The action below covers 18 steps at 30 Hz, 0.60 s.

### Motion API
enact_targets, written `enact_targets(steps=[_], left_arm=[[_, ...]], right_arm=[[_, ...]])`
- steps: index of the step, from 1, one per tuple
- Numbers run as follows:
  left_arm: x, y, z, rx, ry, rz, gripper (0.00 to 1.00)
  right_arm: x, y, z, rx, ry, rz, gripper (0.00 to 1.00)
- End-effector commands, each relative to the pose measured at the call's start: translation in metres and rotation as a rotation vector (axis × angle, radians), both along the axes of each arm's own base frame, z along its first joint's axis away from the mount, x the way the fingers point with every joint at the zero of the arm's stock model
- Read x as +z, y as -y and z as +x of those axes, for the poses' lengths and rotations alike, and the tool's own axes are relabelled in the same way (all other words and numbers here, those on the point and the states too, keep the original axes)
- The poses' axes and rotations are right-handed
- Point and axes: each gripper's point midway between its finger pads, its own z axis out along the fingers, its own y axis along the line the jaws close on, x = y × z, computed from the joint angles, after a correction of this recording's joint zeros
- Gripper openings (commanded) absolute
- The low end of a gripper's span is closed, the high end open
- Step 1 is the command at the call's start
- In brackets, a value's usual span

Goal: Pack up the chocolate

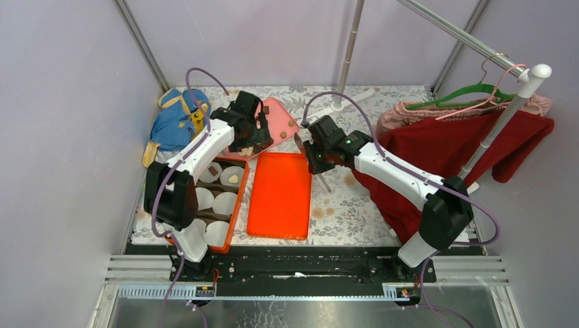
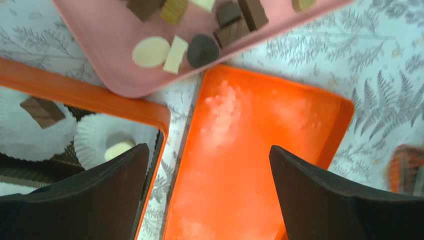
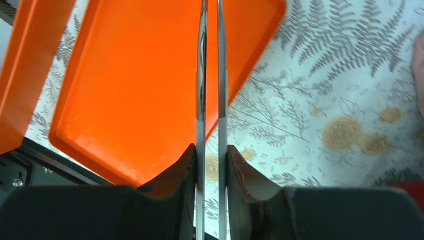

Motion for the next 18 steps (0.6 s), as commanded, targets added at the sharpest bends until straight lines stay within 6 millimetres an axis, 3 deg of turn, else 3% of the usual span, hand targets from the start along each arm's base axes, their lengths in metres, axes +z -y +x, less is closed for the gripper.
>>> enact_targets(steps=[1,8,12,18], left_arm=[[0.009,0.007,-0.03,-0.053,0.025,0.016,0.97],[-0.037,0.037,-0.079,-0.071,-0.048,0.011,0.97],[-0.052,0.052,-0.09,-0.076,-0.038,0.043,0.97],[-0.077,0.05,-0.096,-0.079,-0.051,0.084,0.98]], right_arm=[[0.027,0.035,0.004,-0.119,0.083,0.011,0.21],[0.035,0.079,0.005,-0.226,0.116,-0.014,0.21],[0.041,0.087,0.004,-0.241,0.126,-0.025,0.21],[0.043,0.088,0.003,-0.242,0.129,-0.023,0.21]])
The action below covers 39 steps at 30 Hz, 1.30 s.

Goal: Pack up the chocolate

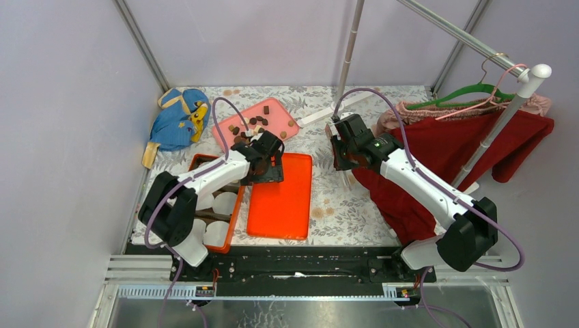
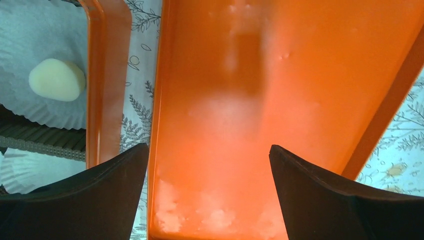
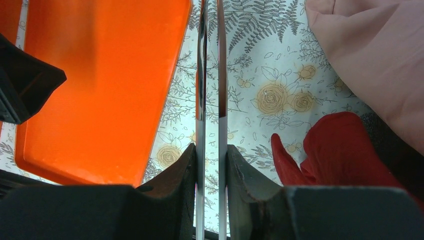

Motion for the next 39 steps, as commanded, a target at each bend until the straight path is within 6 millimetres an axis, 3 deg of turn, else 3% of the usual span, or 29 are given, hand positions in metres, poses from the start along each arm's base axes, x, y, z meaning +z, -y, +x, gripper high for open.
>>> enact_targets(steps=[1,10,16,20,24,29,37,39], left_arm=[[-0.014,0.0,0.014,0.034,0.06,0.006,0.99],[-0.017,0.007,0.017,-0.025,0.11,-0.038,0.99],[-0.033,0.008,0.018,-0.028,0.092,-0.028,0.99],[-0.051,0.025,0.009,-0.104,0.01,-0.081,0.99],[-0.046,0.045,0.0,-0.174,0.011,-0.134,0.99],[-0.037,0.082,-0.011,-0.264,0.003,-0.262,0.99],[-0.044,0.194,-0.058,-0.473,-0.097,-0.435,0.99],[-0.032,0.205,-0.061,-0.508,-0.085,-0.421,0.99]], right_arm=[[0.018,0.004,0.002,-0.019,0.052,0.016,0.22],[0.017,0.003,0.001,-0.018,0.051,0.03,0.21],[0.015,0.004,-0.001,-0.02,0.051,0.033,0.22],[0.014,0.008,-0.003,-0.028,0.052,0.023,0.21],[0.019,0.013,-0.004,-0.042,0.073,0.015,0.21],[0.032,0.025,-0.004,-0.069,0.11,-0.009,0.21],[0.071,0.054,-0.004,-0.142,0.217,-0.039,0.22],[0.076,0.057,-0.006,-0.149,0.226,-0.037,0.22]])
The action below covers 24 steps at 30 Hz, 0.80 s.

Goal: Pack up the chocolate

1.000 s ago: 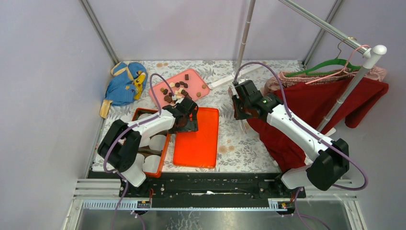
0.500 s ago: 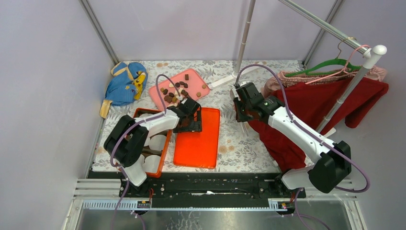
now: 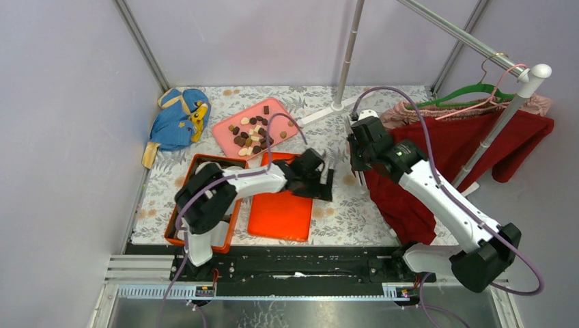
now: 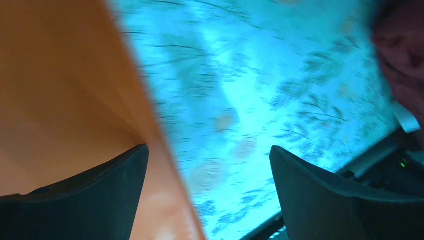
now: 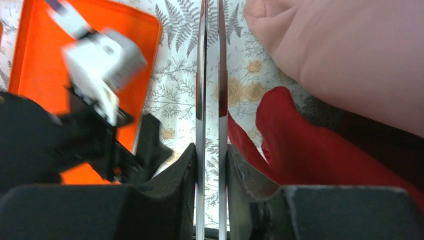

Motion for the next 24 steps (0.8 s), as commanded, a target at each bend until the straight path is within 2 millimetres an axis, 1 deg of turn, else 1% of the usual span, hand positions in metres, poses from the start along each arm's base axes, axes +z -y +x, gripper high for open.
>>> enact_targets(steps=[1,2,3,5,6,9,11,13,15,16,19,21,24], left_arm=[[0.01,0.037,-0.024,-0.096,-0.037,-0.041,0.99],[0.022,0.031,-0.016,-0.075,0.002,-0.029,0.99],[0.032,0.021,-0.006,-0.04,0.036,-0.013,0.99],[0.045,-0.013,0.014,0.063,0.06,0.029,0.99],[0.047,-0.037,0.027,0.132,0.055,0.041,0.99],[0.054,-0.095,0.047,0.274,0.095,0.093,0.99],[0.055,-0.123,0.053,0.333,0.117,0.131,0.99],[0.049,-0.143,0.056,0.371,0.098,0.156,0.99],[0.04,-0.154,0.058,0.391,0.08,0.175,0.99],[0.036,-0.156,0.059,0.39,0.074,0.181,0.99],[0.028,-0.152,0.063,0.367,0.061,0.182,0.99],[0.022,-0.148,0.07,0.359,0.066,0.177,0.99],[0.009,-0.151,0.079,0.373,0.068,0.221,0.99]], right_arm=[[0.045,0.016,0.006,-0.055,0.13,0.015,0.22],[0.046,0.016,0.005,-0.056,0.132,0.019,0.22],[0.047,0.016,0.005,-0.057,0.136,0.02,0.22],[0.047,0.017,0.005,-0.057,0.138,0.022,0.22],[0.046,0.016,0.005,-0.054,0.138,0.021,0.22],[0.044,0.013,0.007,-0.044,0.134,0.026,0.22],[0.041,0.01,0.008,-0.036,0.127,0.031,0.22],[0.04,0.006,0.009,-0.025,0.124,0.043,0.22],[0.039,0.003,0.01,-0.018,0.12,0.051,0.22],[0.038,0.001,0.01,-0.016,0.116,0.053,0.22],[0.038,-0.001,0.011,-0.01,0.114,0.06,0.22],[0.037,-0.002,0.011,-0.005,0.109,0.062,0.22],[0.035,-0.004,0.01,-0.001,0.103,0.073,0.21]])
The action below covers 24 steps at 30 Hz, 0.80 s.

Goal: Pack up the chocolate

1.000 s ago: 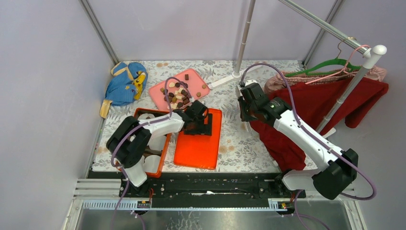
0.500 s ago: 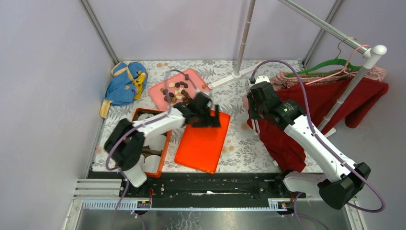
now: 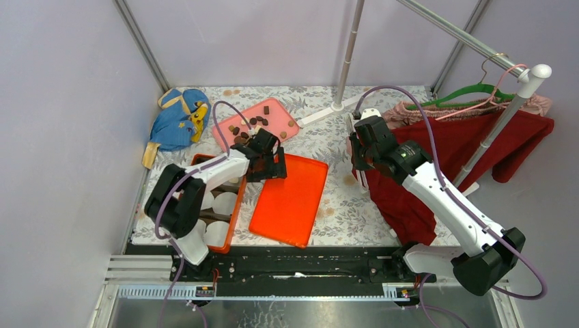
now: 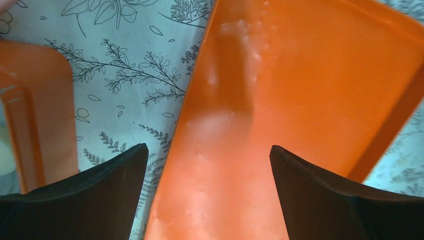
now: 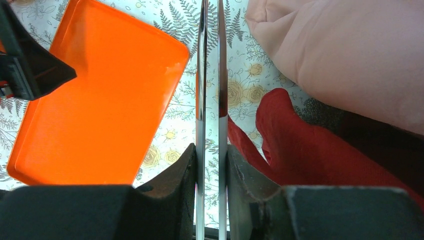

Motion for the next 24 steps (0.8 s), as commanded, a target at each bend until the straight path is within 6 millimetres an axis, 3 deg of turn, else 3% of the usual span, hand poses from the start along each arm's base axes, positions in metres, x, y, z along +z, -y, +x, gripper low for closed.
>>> enact_targets(steps=[1,7,10,14,17,19,24], left_arm=[[-0.011,-0.002,0.019,0.001,0.03,0.048,0.99],[-0.017,0.019,0.012,-0.054,-0.006,-0.034,0.99],[-0.015,0.054,-0.007,-0.144,-0.042,-0.103,0.99],[-0.005,0.123,-0.038,-0.27,-0.089,-0.256,0.99],[0.002,0.153,-0.043,-0.312,-0.082,-0.282,0.99],[0.007,0.157,-0.035,-0.302,-0.059,-0.28,0.99],[0.027,0.143,-0.007,-0.292,0.019,-0.187,0.99]], right_arm=[[0.018,-0.009,0.011,0.007,0.065,0.06,0.21],[0.019,-0.004,0.009,-0.007,0.069,0.047,0.21],[0.023,0.0,0.01,-0.014,0.082,0.03,0.21],[0.027,0.001,0.013,-0.019,0.093,0.02,0.21],[0.03,0.0,0.015,-0.021,0.099,0.026,0.21],[0.031,-0.001,0.014,-0.02,0.1,0.032,0.22],[0.029,-0.002,0.013,-0.013,0.093,0.037,0.21]])
